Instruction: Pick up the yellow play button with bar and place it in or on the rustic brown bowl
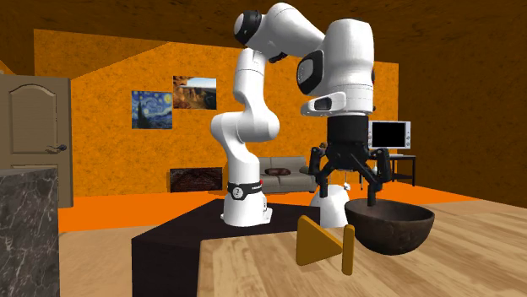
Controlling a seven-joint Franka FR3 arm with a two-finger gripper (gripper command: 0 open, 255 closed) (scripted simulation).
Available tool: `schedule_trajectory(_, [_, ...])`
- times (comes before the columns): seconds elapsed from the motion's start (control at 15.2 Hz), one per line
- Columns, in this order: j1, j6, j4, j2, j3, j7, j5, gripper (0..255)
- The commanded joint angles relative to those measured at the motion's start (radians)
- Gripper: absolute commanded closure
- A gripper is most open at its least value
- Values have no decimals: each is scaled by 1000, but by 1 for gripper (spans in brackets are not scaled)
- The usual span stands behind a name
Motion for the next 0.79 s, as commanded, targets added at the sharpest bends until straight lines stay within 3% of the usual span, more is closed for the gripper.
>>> schedule_trajectory(0.0, [-25, 43, 1, 51, 37, 52, -40, 0])
schedule_trajectory(0.26, [-61, 113, -15, 124, 72, 108, -115, 0])
schedule_trajectory(0.4, [-87, 157, -24, 179, 92, 160, -186, 0])
schedule_trajectory(0.73, [-84, 157, -24, 179, 90, 160, -187, 0])
